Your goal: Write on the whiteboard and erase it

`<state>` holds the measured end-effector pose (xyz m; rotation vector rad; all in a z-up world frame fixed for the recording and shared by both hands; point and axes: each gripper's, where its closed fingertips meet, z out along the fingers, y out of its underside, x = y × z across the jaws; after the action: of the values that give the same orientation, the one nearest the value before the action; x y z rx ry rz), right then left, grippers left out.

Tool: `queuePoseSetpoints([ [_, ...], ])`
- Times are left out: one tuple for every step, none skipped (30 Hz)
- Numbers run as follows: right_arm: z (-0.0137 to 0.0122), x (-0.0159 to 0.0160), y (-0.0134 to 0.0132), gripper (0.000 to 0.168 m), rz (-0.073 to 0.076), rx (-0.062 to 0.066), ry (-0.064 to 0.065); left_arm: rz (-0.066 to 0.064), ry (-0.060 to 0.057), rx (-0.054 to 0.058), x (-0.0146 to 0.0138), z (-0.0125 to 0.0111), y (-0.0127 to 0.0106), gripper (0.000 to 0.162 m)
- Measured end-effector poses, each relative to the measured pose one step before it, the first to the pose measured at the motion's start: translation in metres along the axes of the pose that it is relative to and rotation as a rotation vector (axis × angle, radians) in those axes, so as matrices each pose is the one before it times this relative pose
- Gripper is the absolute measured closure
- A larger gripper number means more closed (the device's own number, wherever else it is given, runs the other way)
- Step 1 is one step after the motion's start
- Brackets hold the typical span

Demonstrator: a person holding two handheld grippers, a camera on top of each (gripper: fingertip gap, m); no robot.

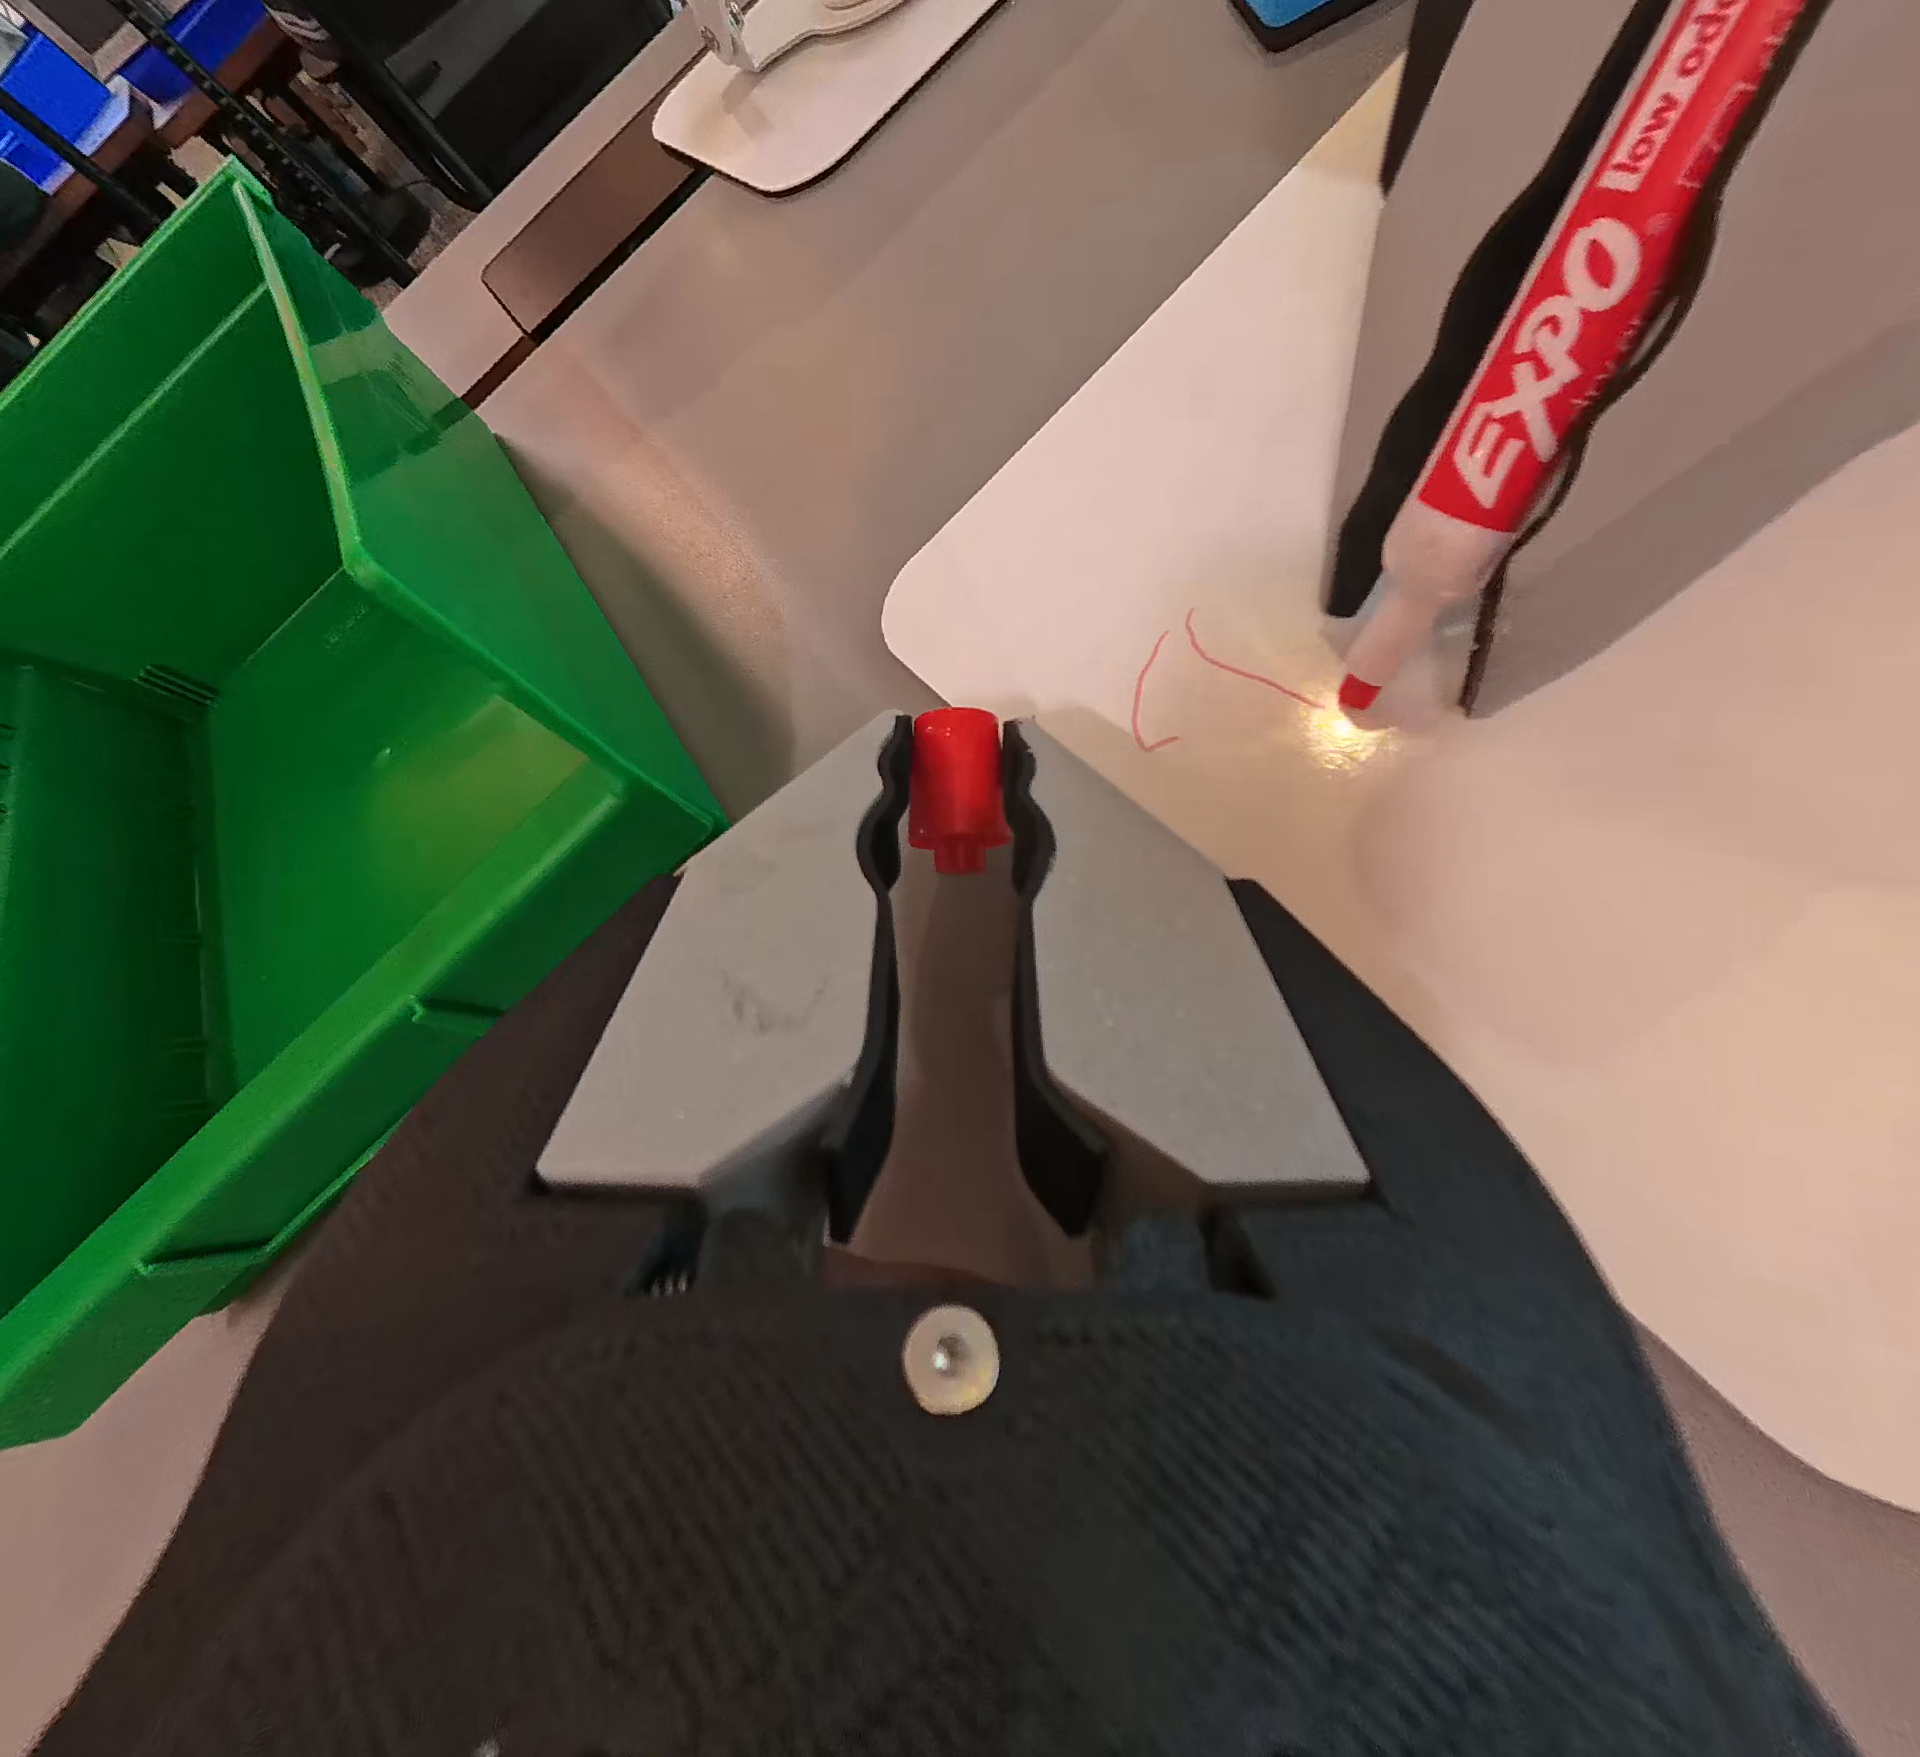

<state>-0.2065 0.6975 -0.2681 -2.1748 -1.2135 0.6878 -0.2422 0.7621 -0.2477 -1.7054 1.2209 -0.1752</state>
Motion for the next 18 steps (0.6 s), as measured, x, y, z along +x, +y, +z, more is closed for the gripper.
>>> queuePoseSetpoints([
  [-0.00172,-0.00113,0.00193,0.14,-0.0006,-0.0112,-0.0048,-0.0004,0.0004,0.001,-0.00004,-0.0001,-0.00009,0.146],
  [-0.00187,-0.0008,0.00232,0.14,-0.0006,-0.0123,-0.0025,0.0002,0.0005,0.0,0.0001,0.00005,0.00008,0.146],
  [-0.00186,0.00028,0.0028,0.139,-0.0011,-0.014,0.0026,0.0008,0.0002,-0.0003,0.00014,0.00002,0.00006,0.146],
  [-0.00206,0.00066,0.00268,0.139,0.0004,-0.0122,0.0028,0.0011,0.0003,0.0,0.0001,0.0,-0.00007,0.146],
  [-0.00209,0.00116,0.00209,0.139,0.0022,-0.008,0.0043,0.0004,0.0015,0.0001,0.00031,0.0,-0.00007,0.146],
  [-0.0022,0.00169,0.0017,0.139,0.0032,-0.006,0.0053,-0.0004,0.0021,0.0007,0.0004,-0.00002,-0.00009,0.146],
  [-0.00208,0.00214,0.00145,0.14,0.004,-0.0058,0.0057,-0.0006,0.0011,0.0014,0.00022,-0.00019,-0.00029,0.146],
  [-0.0017,0.00255,0.00162,0.14,0.0042,-0.007,0.0061,-0.0006,0.0001,0.0011,-0.00003,-0.00003,-0.00017,0.146],
  [-0.00149,0.00262,0.00143,0.14,0.005,-0.0065,0.0043,-0.0007,-0.0002,0.0006,-0.00007,-0.00007,-0.0001,0.146],
  [-0.00125,0.00297,0.00068,0.139,0.0058,-0.0022,0.0051,-0.0009,-0.0001,0.0005,-0.00008,-0.00014,-0.00002,0.146],
  [-0.00093,0.00337,0.00014,0.139,0.0055,-0.0003,0.0066,-0.001,0.0002,0.0006,-0.00007,-0.00001,-0.00009,0.146],
  [-0.00057,0.00319,-0.00042,0.14,0.007,0.0009,0.0046,-0.0007,0.0002,0.0005,0.00003,-0.00003,-0.00001,0.147],
  [-0.00001,0.00299,-0.00137,0.14,0.0052,0.0036,0.0043,-0.0003,0.0,0.0002,-0.00007,-0.0001,-0.00004,0.146],
  [0.00064,0.00273,-0.00151,0.14,0.0033,0.001,0.0033,-0.0006,0.0,-0.0001,-0.00004,0.00006,0.00001,0.146],
  [0.00111,0.00276,-0.00167,0.14,0.0021,0.0,0.0044,-0.0011,0.0004,-0.0001,-0.00007,0.00005,0.00008,0.146],
  [0.00128,0.00283,-0.00205,0.14,0.0036,0.0021,0.0035,-0.0011,0.0005,-0.0002,-0.0001,0.0,0.00002,0.146],
  [0.00148,0.00245,-0.00208,0.14,0.0055,0.0021,-0.0011,-0.0011,-0.0003,0.0002,-0.00013,-0.00003,-0.00004,0.146],
  [0.00143,0.00218,-0.0023,0.139,0.0039,0.0029,-0.001,-0.0009,-0.0001,0.0006,-0.00016,-0.00007,-0.00004,0.146],
])
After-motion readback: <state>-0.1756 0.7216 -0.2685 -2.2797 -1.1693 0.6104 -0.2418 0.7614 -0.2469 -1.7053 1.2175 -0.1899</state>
